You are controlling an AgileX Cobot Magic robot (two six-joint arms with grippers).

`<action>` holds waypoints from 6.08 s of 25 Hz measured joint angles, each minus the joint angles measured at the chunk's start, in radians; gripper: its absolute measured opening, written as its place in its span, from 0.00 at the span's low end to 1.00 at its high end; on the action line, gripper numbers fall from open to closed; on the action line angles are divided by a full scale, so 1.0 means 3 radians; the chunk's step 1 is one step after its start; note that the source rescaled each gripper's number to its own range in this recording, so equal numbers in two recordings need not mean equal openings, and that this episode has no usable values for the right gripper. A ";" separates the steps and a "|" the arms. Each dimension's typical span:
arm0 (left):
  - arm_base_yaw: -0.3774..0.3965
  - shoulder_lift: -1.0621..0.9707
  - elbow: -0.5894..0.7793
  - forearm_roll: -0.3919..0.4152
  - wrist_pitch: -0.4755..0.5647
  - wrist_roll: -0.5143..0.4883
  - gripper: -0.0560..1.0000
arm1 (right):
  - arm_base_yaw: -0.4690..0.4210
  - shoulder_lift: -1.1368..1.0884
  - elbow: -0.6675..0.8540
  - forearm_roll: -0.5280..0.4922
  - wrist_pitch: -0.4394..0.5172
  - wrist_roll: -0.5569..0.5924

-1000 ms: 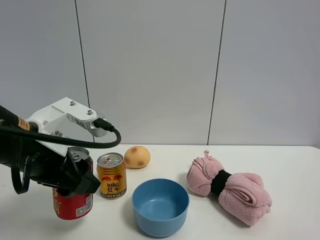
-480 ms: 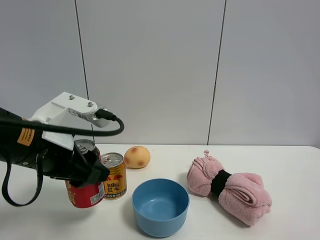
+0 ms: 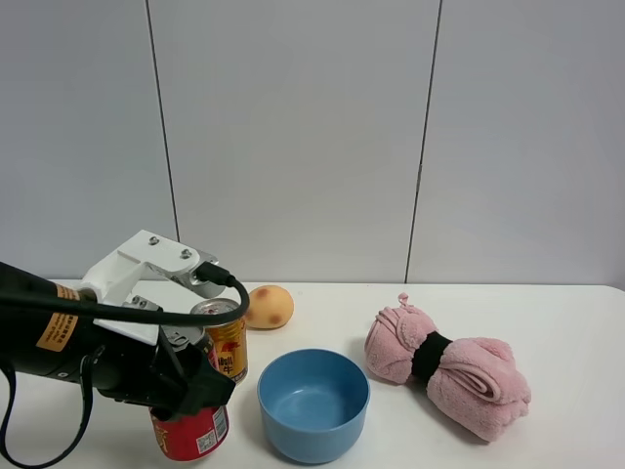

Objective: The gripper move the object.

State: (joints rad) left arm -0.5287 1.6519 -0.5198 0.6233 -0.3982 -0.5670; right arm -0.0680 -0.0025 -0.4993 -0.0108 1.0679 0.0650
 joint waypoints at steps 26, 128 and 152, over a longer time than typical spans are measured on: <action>0.0366 0.0048 0.0000 0.0733 -0.0428 0.0561 0.06 | 0.0000 0.0000 0.0000 0.0000 0.0000 0.0000; 0.0604 -0.2875 -0.1360 -0.2274 0.4116 0.2200 0.56 | 0.0000 0.0000 0.0000 0.0000 0.0000 0.0000; 0.2186 -0.4973 -0.0146 -0.3145 0.4471 0.2422 0.56 | 0.0000 0.0000 0.0000 0.0000 0.0000 0.0000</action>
State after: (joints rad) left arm 0.1270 0.1600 -0.5635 -0.3201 0.9430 0.1597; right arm -0.0680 -0.0025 -0.4993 -0.0108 1.0679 0.0650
